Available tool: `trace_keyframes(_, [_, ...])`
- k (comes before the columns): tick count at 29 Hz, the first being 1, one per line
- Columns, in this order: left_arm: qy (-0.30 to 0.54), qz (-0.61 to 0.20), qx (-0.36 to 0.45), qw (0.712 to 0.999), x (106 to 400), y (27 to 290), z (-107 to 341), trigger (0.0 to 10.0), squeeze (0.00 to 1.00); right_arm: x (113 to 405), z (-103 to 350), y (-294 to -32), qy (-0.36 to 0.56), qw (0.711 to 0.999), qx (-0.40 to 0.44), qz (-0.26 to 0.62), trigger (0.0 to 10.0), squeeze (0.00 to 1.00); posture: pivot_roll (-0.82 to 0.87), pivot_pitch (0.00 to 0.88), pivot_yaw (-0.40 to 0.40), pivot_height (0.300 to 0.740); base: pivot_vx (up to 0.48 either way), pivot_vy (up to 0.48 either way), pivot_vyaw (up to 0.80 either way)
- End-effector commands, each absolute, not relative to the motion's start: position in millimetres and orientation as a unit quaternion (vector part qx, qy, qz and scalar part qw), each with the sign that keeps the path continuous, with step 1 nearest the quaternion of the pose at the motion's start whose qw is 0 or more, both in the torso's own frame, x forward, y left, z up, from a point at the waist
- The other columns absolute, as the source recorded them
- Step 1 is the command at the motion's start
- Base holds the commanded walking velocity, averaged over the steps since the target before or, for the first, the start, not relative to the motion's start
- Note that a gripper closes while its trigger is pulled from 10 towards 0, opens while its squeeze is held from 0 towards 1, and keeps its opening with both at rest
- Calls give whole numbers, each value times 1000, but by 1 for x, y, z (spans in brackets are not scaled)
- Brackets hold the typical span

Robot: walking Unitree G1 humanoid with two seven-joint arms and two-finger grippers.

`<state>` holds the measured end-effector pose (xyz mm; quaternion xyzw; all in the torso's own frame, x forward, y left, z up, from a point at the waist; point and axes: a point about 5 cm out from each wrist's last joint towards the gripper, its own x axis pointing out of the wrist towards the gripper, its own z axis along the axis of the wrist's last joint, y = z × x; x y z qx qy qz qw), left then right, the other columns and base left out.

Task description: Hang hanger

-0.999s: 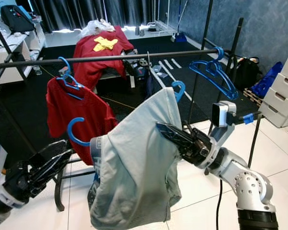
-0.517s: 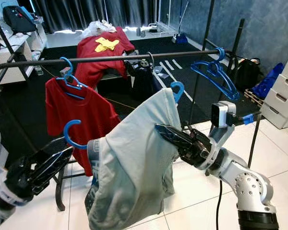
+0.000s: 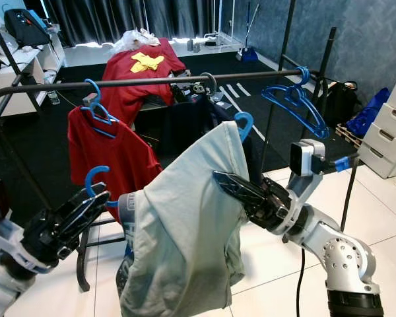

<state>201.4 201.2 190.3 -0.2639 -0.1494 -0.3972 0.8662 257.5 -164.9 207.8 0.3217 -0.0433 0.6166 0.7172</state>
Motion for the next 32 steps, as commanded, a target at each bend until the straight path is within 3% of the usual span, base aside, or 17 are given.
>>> trace_keyframes(1, [-151, -396, -274, 863, 202, 200, 191, 0, 0, 254, 208, -163, -38, 713, 316, 625, 0, 0, -82, 0, 9, 740, 0, 0, 0])
trace_keyframes(17, [-167, -379, -267, 870, 203, 209, 196, 0, 0, 257, 205, -163, -34, 727, 311, 612, 0, 0, -82, 0, 9, 740, 0, 0, 0])
trace_keyframes(23, [-170, -372, -225, 884, 199, 226, 206, 0, 0, 276, 200, -173, -41, 791, 284, 541, 0, 0, -80, 0, 11, 740, 0, 0, 0])
trace_keyframes(24, [-164, -371, -215, 889, 197, 230, 206, 0, 0, 279, 200, -175, -42, 801, 277, 529, 8549, 0, -81, 0, 11, 740, 0, 0, 0])
trace_keyframes(25, [-158, -369, -204, 893, 196, 234, 206, 0, 0, 282, 202, -177, -45, 809, 274, 519, 10000, 0, -79, 0, 11, 740, 0, 0, 0])
trace_keyframes(30, [-157, -363, -191, 898, 194, 241, 210, 0, 0, 285, 203, -180, -47, 816, 274, 507, 10000, 0, -75, 0, 10, 740, 0, 0, 0])
trace_keyframes(31, [-160, -365, -190, 897, 193, 240, 212, 0, 0, 283, 202, -178, -41, 810, 274, 517, 10000, 706, -74, 0, 11, 740, 0, 0, 0])
trace_keyframes(32, [-163, -369, -190, 895, 193, 238, 213, 0, 0, 282, 201, -175, -38, 809, 270, 521, 10000, 847, -73, 0, 11, 740, 0, 0, 0])
